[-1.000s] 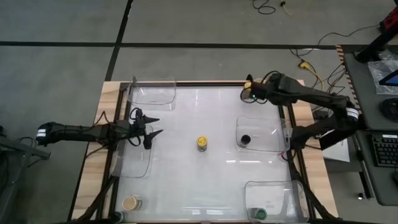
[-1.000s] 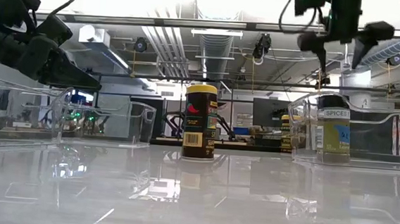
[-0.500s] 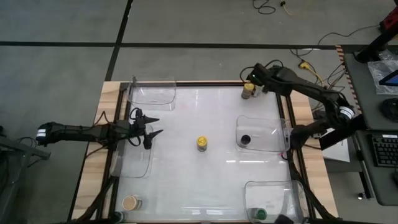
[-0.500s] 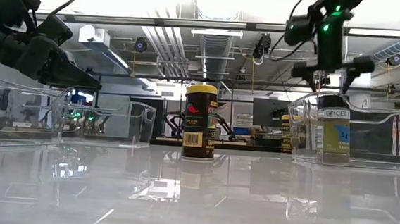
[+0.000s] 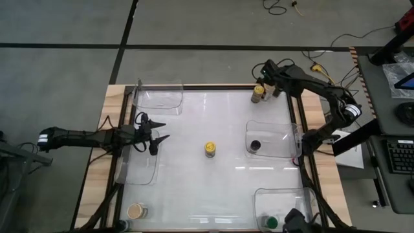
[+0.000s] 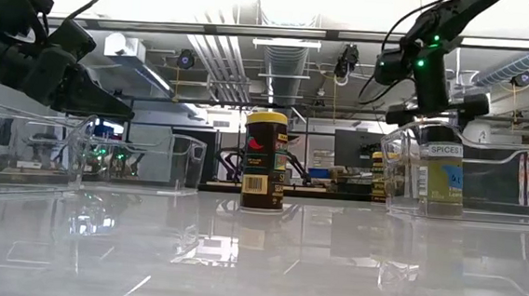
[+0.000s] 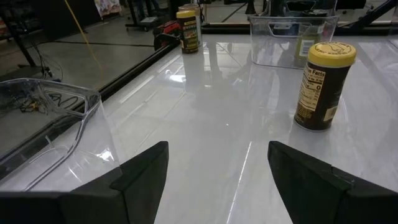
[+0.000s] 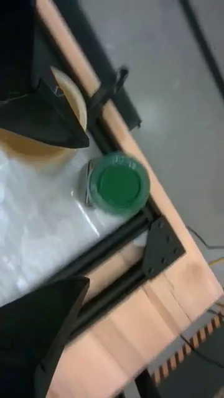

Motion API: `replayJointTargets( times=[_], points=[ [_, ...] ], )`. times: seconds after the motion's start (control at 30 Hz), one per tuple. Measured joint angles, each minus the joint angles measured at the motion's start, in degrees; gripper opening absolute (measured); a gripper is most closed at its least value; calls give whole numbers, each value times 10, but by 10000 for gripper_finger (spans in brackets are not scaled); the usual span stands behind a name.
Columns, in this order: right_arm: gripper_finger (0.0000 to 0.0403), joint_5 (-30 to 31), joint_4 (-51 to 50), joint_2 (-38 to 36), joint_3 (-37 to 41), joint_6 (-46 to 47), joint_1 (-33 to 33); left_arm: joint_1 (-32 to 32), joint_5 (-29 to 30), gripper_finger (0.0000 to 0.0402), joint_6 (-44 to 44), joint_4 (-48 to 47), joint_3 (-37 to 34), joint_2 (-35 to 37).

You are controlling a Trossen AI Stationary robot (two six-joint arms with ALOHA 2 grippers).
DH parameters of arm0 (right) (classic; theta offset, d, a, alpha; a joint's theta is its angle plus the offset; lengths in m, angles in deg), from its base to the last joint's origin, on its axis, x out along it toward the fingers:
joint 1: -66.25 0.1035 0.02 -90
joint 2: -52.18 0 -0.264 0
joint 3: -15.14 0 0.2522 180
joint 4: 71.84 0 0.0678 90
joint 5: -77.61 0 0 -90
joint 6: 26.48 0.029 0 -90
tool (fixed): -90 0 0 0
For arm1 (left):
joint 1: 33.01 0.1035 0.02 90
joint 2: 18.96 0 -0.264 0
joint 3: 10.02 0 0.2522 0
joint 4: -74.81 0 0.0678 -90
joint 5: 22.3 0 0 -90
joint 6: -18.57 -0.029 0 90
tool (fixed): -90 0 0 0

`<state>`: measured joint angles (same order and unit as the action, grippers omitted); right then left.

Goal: Sort spices by type
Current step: Put the green seasoning bottle into the bottom transparent bin

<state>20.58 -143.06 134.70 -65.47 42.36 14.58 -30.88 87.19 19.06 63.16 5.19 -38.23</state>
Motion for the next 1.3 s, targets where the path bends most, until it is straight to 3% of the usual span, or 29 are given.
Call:
replayJointTargets(
  times=[0.87, 1.3],
  points=[
    [338, -3, 86, 86, 0, 32, -39, 0, 0, 260, 0, 0, 0, 0],
    [287, -28, 103, 87, 0, 19, -52, 0, 0, 260, 0, 0, 0, 0]
  ],
)
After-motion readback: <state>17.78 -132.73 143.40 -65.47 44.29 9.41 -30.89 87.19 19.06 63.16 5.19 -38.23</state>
